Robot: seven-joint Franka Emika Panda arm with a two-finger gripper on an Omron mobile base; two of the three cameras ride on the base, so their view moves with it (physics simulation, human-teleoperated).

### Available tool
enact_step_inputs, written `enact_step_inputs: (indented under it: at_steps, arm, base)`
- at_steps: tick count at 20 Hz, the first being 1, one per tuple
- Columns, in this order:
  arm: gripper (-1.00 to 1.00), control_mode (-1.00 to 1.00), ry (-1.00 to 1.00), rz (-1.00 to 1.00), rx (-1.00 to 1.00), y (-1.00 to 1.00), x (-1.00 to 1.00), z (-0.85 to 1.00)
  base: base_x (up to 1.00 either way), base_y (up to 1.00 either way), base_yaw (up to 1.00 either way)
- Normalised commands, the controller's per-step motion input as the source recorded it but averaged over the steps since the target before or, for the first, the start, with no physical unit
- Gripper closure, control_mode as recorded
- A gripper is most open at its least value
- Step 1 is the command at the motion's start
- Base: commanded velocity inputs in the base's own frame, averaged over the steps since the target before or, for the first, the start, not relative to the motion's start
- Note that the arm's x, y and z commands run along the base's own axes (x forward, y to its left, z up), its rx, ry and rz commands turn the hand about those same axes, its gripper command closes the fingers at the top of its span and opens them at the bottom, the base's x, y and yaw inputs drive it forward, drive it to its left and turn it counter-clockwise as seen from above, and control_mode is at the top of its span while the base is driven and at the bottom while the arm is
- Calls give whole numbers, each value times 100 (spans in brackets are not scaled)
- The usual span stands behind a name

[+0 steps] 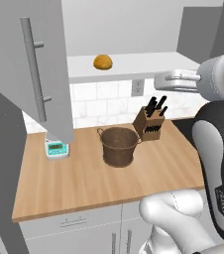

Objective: Open the cabinet, pick up the bread from the cabinet and place it in the basket. Then move the basket to the dining counter.

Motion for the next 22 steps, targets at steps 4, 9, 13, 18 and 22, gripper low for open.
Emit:
enact_step_inputs:
  at_steps: [4, 9, 13, 18, 22]
  arm:
    - [-100, -100, 0, 2, -1, -11, 52, 4]
    - [-100, -100, -1, 11, -2, 3, 47, 1]
    - [-100, -100, -7, 16, -5, 7, 54, -4]
    - [-100, -100, -7, 5, -9, 15, 55, -1]
    - [-100, -100, 14, 0, -1, 31, 58, 0]
  base:
    - [0, 0, 0]
    - [0, 0, 0]
    - [0, 0, 0]
    - [0, 0, 0]
    - [0, 0, 0]
